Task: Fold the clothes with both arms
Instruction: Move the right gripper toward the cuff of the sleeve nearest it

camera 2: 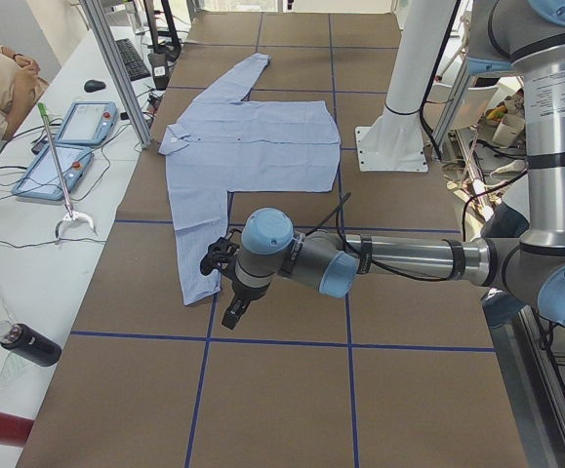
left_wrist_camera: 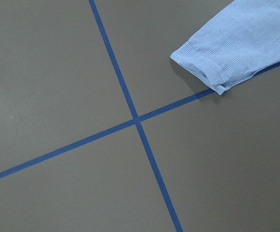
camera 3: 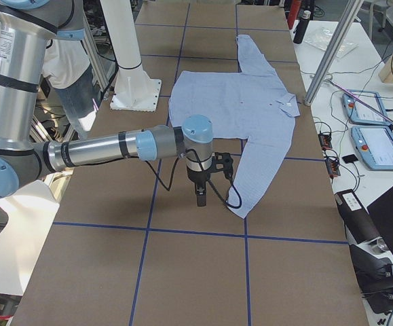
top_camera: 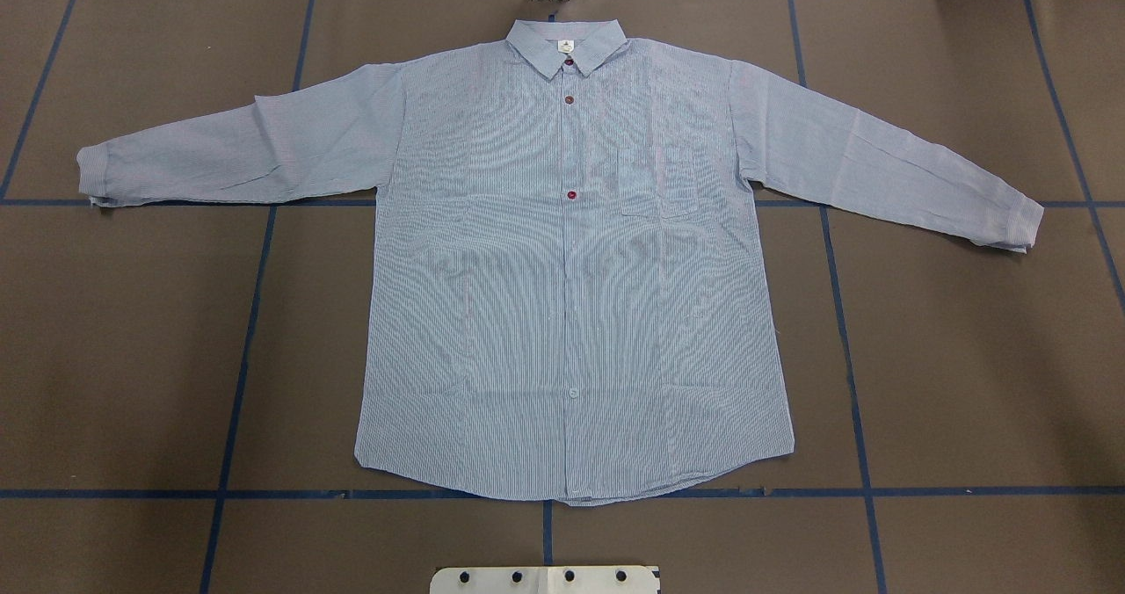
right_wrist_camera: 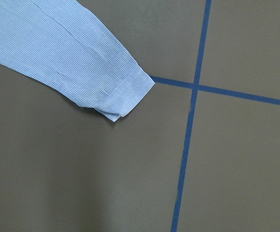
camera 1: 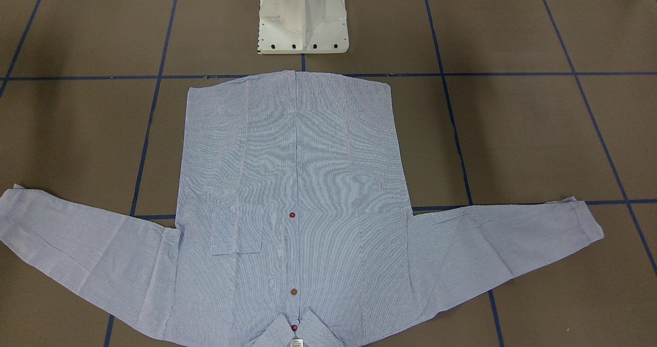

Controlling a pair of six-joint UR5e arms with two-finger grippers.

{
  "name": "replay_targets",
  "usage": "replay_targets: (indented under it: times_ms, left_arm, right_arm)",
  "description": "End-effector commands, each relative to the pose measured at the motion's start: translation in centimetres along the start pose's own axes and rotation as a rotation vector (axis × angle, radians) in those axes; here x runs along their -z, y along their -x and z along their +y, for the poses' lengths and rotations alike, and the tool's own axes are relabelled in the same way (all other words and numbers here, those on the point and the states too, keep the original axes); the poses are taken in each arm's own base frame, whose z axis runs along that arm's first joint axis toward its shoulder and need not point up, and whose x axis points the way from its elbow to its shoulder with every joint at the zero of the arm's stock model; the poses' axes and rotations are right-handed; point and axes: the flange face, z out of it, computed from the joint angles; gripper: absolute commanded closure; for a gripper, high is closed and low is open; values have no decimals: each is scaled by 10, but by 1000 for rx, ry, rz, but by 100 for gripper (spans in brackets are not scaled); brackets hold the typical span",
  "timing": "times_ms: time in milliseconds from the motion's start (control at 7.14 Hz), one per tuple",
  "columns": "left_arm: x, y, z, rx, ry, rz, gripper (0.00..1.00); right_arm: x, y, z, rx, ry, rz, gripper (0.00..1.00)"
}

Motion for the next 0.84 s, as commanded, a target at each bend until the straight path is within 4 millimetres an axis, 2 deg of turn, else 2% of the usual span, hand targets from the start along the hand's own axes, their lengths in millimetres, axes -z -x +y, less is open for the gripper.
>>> replay_targets:
  times_ms: [0,140,280,420,560,700]
  left_arm:
    - [7,-2,-9,-30,-30,-32,0]
    - [18,-7,-30,-52,-100,-52,0]
    - [24,-11,-40,-100,-158,-65,0]
    - [35,-14,-82,-210,-290,-83,0]
    - [29,-9,-88,-220,-299,-83,0]
    - [25,-6,-89,-222,-300,-79,0]
  right_arm:
    - [15,14,-26,14,-47,-1,0]
    - [19,18,-34,17,-67,-5,0]
    - [19,18,-36,58,-112,-13,0]
    - [8,9,-34,83,-143,-18,0]
    - [-4,0,-31,119,-181,-12,0]
    - [-33,-15,-28,80,-161,-22,0]
